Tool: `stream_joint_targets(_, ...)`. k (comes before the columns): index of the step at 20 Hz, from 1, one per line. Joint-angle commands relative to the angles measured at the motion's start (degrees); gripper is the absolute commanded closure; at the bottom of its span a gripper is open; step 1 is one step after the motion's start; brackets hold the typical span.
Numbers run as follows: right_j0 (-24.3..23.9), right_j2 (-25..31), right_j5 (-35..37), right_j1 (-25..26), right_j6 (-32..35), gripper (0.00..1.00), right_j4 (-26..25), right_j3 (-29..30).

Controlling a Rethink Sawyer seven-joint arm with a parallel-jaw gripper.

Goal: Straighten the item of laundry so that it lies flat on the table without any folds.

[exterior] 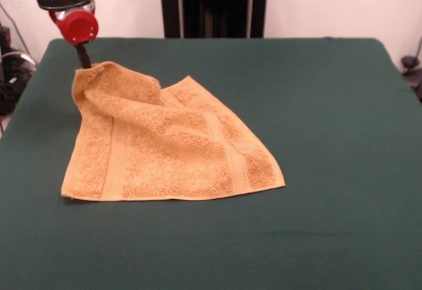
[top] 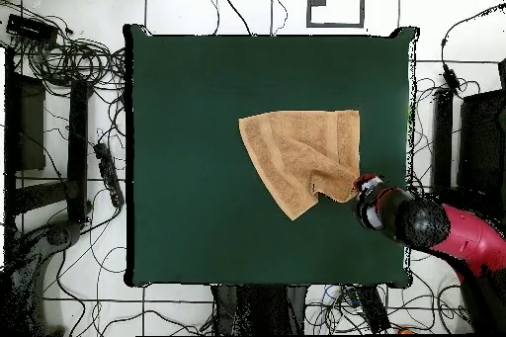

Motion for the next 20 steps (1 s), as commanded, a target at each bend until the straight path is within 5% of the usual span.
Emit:
stream_joint_targets(1, -0.22, 7.91, 5.33, 3.5, -16.67, 1.0, -3.27, -1.71)
stream_joint_targets(2, -1.0, 8.84, 4.6, 3.64, -17.32, 0.0, -3.58, -1.29)
stream_joint_targets(11, -0.29, 9.23, 4.86, 2.46, -14.29, 0.0, -4.05, -0.95)
stream_joint_targets(20, 3.64, 8.27, 5.16, -4.96, -10.33, 0.0, -3.9, 1.0)
